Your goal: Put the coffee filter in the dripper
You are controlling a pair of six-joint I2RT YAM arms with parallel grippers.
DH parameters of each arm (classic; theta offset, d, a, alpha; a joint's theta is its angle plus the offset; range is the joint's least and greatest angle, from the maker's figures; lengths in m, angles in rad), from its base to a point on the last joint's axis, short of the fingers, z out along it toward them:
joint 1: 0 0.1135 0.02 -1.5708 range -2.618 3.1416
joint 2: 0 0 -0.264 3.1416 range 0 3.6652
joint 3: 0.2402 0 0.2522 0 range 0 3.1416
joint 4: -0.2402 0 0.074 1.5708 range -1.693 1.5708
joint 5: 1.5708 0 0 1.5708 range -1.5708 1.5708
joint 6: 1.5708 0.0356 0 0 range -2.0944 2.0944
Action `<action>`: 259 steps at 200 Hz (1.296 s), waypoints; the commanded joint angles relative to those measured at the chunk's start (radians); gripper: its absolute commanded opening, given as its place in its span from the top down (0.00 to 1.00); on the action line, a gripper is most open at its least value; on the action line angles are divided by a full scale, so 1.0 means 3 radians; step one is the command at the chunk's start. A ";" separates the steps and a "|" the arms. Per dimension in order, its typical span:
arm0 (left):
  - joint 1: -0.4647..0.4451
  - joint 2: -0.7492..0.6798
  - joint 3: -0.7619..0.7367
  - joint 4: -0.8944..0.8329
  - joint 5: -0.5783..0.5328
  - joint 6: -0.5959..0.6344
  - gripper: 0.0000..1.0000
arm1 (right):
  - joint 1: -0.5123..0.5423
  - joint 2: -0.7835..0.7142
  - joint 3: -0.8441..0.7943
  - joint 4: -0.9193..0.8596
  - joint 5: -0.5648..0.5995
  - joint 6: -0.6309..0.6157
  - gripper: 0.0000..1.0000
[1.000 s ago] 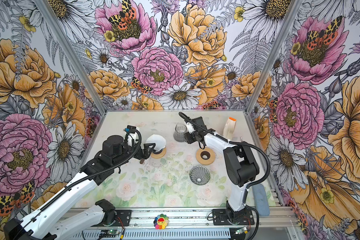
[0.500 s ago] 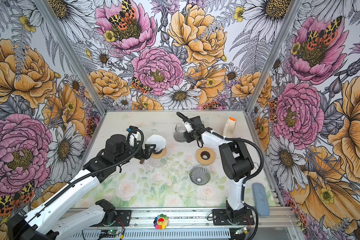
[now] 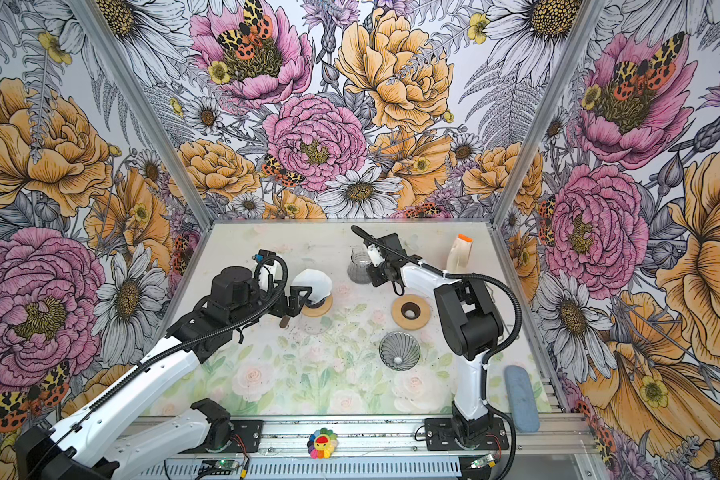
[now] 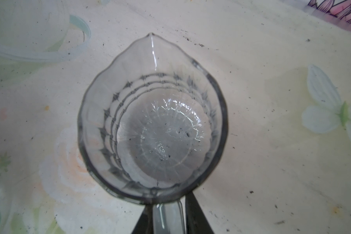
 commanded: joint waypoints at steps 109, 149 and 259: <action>0.0029 0.0015 0.0090 -0.0013 0.0083 -0.0016 0.01 | 0.0020 -0.0285 -0.0155 0.0040 -0.0055 0.0067 0.87; 0.0029 0.0009 0.0088 -0.0013 0.0101 -0.0029 0.01 | 0.0040 -0.0500 -0.0393 0.0042 -0.0046 0.0110 0.87; -0.0002 -0.0151 0.0011 0.0038 0.0096 -0.0082 0.01 | 0.0189 -0.0989 -0.1056 0.0078 0.0144 0.0238 0.86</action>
